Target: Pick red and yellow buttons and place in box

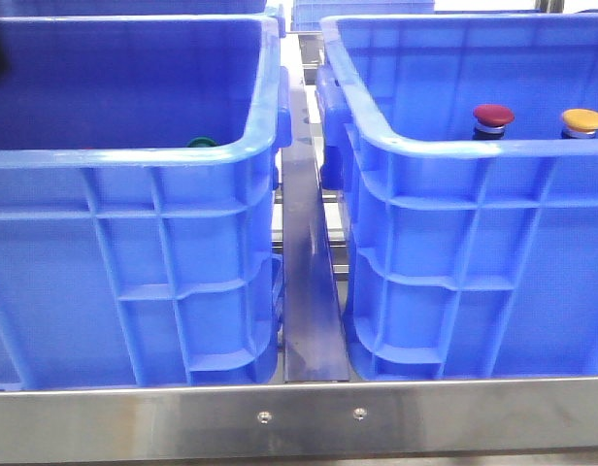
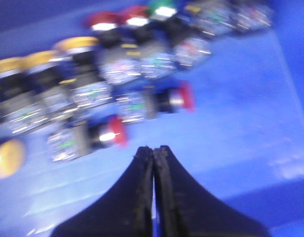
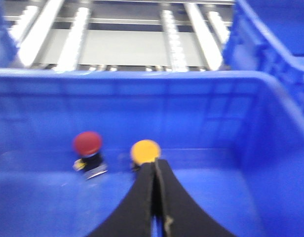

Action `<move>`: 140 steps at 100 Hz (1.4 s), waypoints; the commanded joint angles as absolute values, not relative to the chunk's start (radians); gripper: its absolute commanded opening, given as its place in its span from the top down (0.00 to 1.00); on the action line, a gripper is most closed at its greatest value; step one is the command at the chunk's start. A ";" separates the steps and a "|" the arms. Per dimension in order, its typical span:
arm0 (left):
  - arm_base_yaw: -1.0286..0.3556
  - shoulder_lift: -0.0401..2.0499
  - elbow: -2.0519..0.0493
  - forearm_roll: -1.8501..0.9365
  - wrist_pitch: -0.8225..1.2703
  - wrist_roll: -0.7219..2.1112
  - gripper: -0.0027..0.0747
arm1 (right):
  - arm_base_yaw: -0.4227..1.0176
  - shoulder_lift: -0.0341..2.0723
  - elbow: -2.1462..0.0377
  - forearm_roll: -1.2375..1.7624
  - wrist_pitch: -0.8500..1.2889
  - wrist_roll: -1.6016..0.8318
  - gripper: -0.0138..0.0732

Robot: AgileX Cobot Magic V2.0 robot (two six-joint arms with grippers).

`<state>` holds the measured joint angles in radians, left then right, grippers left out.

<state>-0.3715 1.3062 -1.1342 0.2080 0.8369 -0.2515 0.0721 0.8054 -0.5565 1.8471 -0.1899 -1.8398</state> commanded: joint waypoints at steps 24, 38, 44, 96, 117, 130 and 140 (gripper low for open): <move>-0.227 0.962 -0.910 0.209 0.628 -0.293 0.99 | 0.071 0.600 -0.435 1.896 0.000 -1.854 0.92; -0.181 0.798 -0.805 0.209 0.594 -0.295 0.99 | 0.071 0.525 -0.384 1.896 0.000 -1.854 0.92; -0.164 0.718 -0.765 0.209 0.587 -0.308 0.99 | 0.071 0.490 -0.366 1.896 0.000 -1.854 0.92; -0.139 0.082 -0.470 0.205 0.560 -0.322 0.99 | 0.071 0.314 -0.302 1.896 0.000 -1.854 0.92; -0.139 -0.011 -0.462 0.179 0.649 -0.324 0.99 | 0.071 0.314 -0.302 1.896 0.012 -1.854 0.92; -0.139 -0.011 -0.462 0.179 0.645 -0.324 0.99 | 0.071 0.314 -0.302 1.896 0.012 -1.854 0.92; -0.139 -0.011 -0.462 0.179 0.643 -0.324 0.99 | 0.071 0.314 -0.302 1.896 0.014 -1.854 0.92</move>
